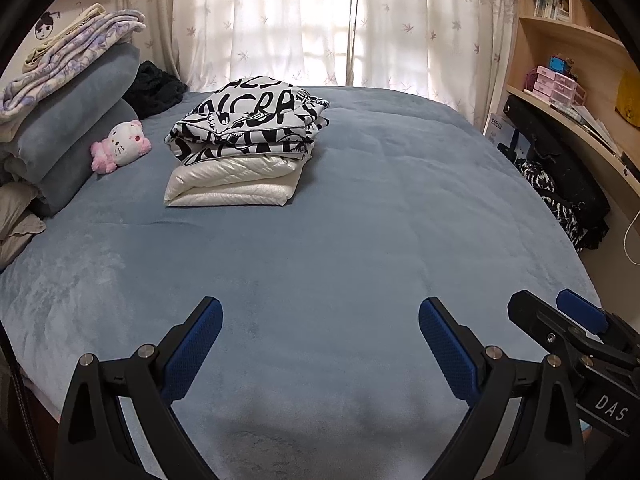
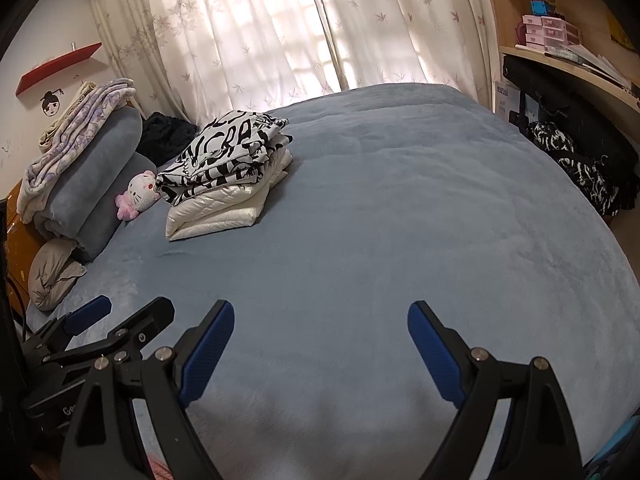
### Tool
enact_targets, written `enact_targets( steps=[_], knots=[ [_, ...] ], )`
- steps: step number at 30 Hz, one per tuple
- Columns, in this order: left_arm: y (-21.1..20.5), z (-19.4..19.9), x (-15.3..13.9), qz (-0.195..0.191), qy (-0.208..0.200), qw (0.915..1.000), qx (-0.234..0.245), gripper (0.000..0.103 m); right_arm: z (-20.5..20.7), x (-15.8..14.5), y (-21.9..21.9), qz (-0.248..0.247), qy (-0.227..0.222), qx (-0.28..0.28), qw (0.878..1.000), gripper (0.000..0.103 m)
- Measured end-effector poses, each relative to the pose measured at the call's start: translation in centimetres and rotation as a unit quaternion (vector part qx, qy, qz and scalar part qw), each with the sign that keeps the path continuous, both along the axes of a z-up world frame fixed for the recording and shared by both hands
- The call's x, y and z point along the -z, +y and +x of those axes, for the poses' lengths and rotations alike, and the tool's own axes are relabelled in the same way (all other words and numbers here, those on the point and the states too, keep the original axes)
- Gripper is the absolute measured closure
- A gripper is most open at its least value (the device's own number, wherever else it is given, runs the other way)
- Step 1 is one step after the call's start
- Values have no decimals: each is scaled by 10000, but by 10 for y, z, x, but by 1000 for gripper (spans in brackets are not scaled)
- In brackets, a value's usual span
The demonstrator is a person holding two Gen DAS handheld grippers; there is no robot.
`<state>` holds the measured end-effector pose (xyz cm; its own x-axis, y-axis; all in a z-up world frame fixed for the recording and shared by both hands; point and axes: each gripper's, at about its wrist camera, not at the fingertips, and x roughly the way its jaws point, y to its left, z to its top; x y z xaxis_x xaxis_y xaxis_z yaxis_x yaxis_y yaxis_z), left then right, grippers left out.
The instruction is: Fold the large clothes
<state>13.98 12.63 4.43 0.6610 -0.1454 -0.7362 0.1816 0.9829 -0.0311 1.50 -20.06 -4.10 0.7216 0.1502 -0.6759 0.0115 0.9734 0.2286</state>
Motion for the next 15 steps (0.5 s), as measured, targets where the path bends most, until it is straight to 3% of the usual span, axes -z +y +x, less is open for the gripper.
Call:
enact_targets(
  steps=[15],
  knots=[
    [-2, -4, 2, 2, 33, 10000, -21, 6, -2, 1, 1, -1, 27, 25, 10000, 14]
  ],
)
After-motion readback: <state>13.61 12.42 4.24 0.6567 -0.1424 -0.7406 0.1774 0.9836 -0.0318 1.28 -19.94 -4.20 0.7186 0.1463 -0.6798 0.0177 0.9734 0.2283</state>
